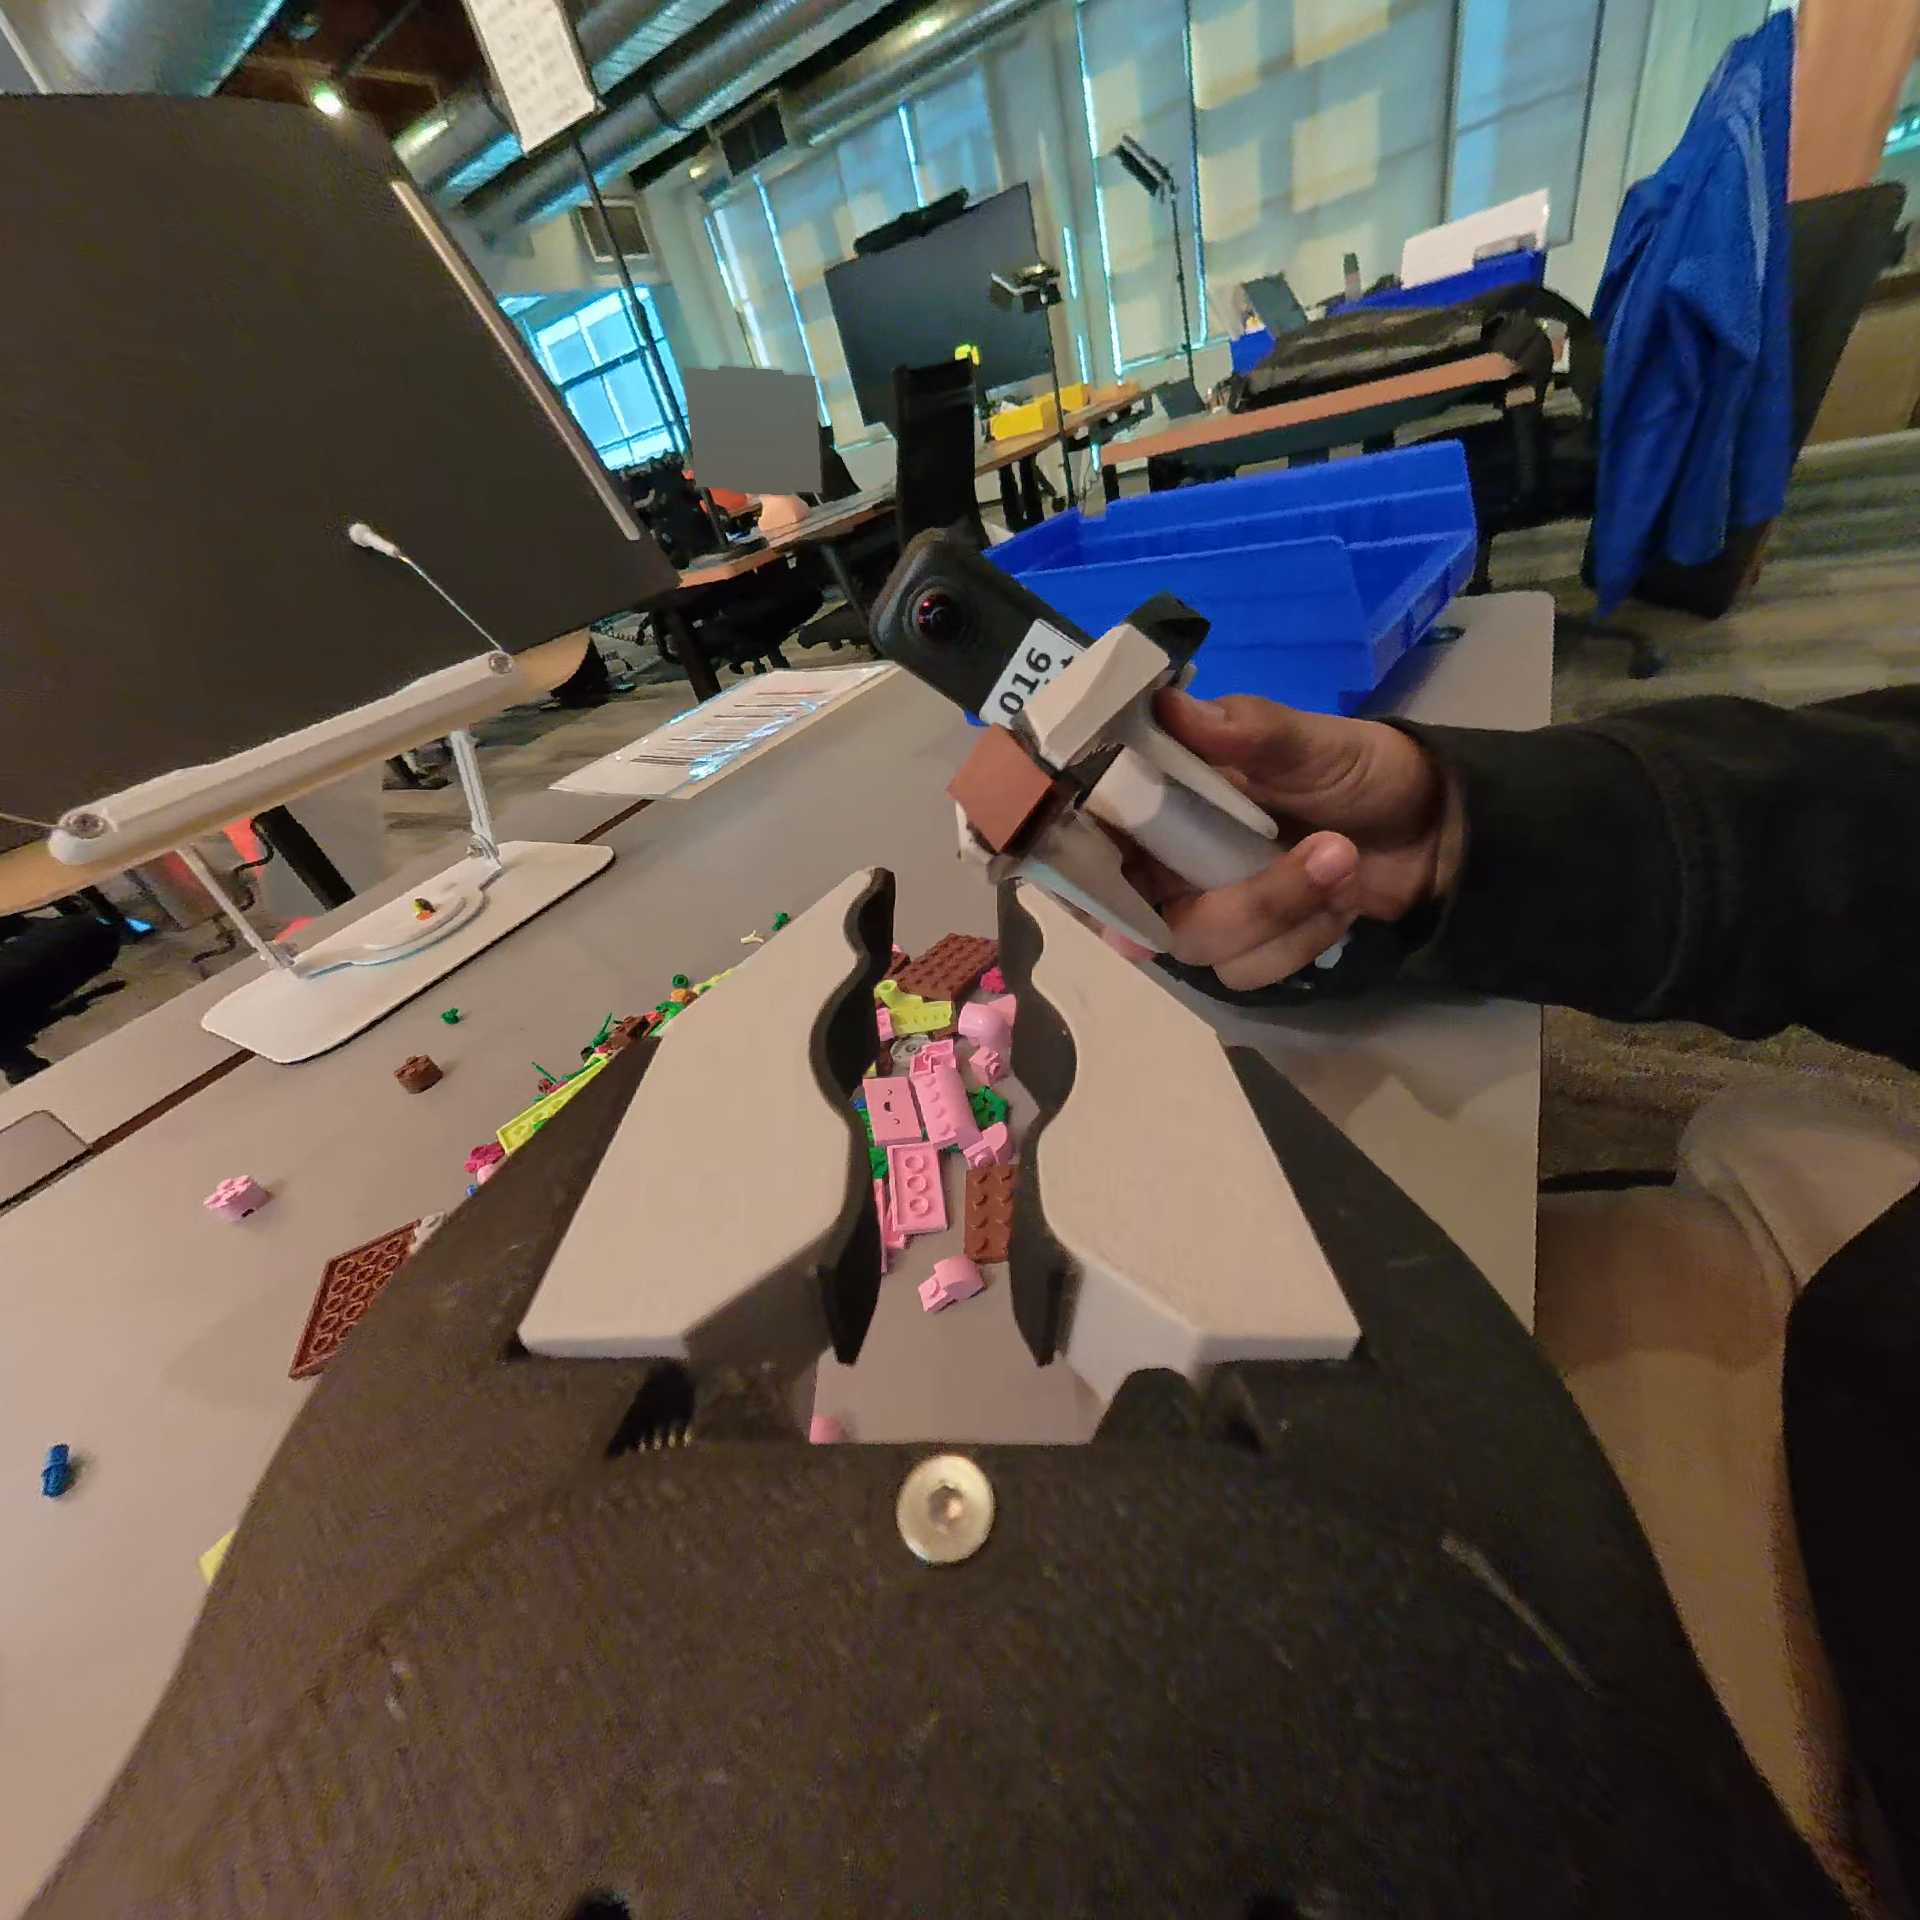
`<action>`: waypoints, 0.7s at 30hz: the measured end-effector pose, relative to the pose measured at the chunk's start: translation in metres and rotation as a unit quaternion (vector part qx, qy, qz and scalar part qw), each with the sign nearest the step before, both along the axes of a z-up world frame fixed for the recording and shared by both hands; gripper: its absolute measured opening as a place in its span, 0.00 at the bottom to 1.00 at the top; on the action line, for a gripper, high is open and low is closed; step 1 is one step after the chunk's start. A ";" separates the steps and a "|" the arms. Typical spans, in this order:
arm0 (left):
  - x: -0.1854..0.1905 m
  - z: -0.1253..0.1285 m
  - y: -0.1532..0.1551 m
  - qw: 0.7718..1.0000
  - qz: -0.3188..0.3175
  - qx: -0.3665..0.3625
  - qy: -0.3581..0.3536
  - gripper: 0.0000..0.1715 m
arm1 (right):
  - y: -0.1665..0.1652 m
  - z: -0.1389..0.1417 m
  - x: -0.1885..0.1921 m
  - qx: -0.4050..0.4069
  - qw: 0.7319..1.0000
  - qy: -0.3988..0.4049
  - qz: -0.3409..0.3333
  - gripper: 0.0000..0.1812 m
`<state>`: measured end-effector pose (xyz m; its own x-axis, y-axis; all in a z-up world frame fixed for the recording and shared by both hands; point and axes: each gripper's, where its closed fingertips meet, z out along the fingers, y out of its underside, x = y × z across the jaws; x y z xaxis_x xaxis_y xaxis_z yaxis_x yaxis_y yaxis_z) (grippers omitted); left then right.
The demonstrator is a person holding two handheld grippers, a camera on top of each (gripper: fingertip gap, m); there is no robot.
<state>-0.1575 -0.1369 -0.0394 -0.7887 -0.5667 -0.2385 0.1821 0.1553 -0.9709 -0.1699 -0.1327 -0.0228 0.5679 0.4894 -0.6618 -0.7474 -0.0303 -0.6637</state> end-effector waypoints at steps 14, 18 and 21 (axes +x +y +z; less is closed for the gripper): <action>-0.007 -0.014 0.003 0.991 -0.089 -0.014 0.103 0.27 | -0.072 -0.064 0.134 -0.316 0.787 -0.294 -0.440 0.07; -0.022 -0.045 -0.008 0.973 -0.144 0.056 0.174 0.41 | -0.090 -0.097 0.145 -0.422 0.755 -0.281 -0.417 0.07; -0.022 -0.070 -0.010 0.963 -0.135 0.119 0.201 0.41 | -0.089 -0.113 0.146 -0.465 0.739 -0.283 -0.397 0.08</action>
<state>-0.1798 -0.1474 -0.1097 -0.9555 -0.2942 0.0194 -0.1365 0.3828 -0.9137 -0.0238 -0.2218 -0.1354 0.7464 -0.6637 -0.0494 -0.3861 -0.3713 -0.8444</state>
